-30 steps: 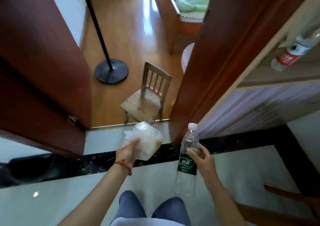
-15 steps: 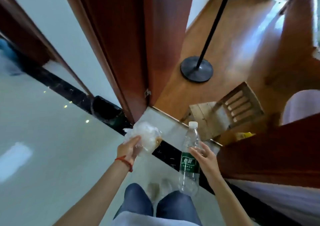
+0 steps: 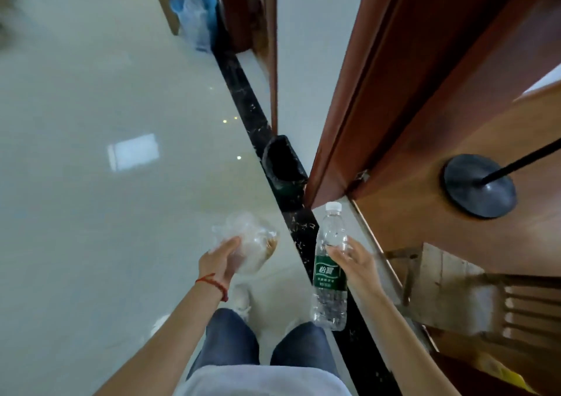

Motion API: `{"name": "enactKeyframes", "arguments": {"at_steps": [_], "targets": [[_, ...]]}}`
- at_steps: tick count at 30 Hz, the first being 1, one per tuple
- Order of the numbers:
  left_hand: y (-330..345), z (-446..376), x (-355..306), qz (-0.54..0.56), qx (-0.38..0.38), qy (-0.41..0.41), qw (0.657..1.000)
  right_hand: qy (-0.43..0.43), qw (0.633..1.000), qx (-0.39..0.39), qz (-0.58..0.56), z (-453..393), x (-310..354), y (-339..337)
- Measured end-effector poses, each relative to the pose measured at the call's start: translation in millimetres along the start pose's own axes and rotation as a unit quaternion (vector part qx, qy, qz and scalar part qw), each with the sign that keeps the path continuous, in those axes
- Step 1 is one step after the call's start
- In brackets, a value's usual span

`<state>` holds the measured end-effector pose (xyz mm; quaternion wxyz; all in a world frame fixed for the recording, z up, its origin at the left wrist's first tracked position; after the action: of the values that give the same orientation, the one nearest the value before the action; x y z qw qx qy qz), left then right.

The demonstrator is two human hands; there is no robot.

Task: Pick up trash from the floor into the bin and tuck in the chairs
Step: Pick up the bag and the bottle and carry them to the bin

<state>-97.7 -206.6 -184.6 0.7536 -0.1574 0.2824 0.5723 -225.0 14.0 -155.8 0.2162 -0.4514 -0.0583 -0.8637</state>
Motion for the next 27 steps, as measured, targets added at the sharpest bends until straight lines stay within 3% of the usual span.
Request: {"name": "enactKeyframes", "arguments": {"at_steps": [7, 19, 27], "targets": [[-34, -40, -51, 0.06, -0.05, 0.009, 0.997, 0.004, 0.996, 0.06, 0.063, -42, 28, 79], [-57, -146, -195, 0.017, -0.039, 0.002, 0.999, 0.006, 0.999, 0.029, 0.023, -117, 86, 234], [-34, -210, -262, 0.012, -0.027, -0.001, 1.0, 0.009, 1.0, 0.012, -0.001, -172, 121, 270]]}}
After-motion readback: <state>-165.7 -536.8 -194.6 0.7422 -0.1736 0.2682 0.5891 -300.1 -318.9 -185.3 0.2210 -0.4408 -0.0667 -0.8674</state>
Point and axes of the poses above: each hand's wrist, its own z-axis away from the middle knuckle, its own y-axis out of the palm, x = y × z, the point moved 1 cm from there along -z, towards the middle knuckle, and after that the axes turned 2 degrees about -x, right-handed, at the moved point
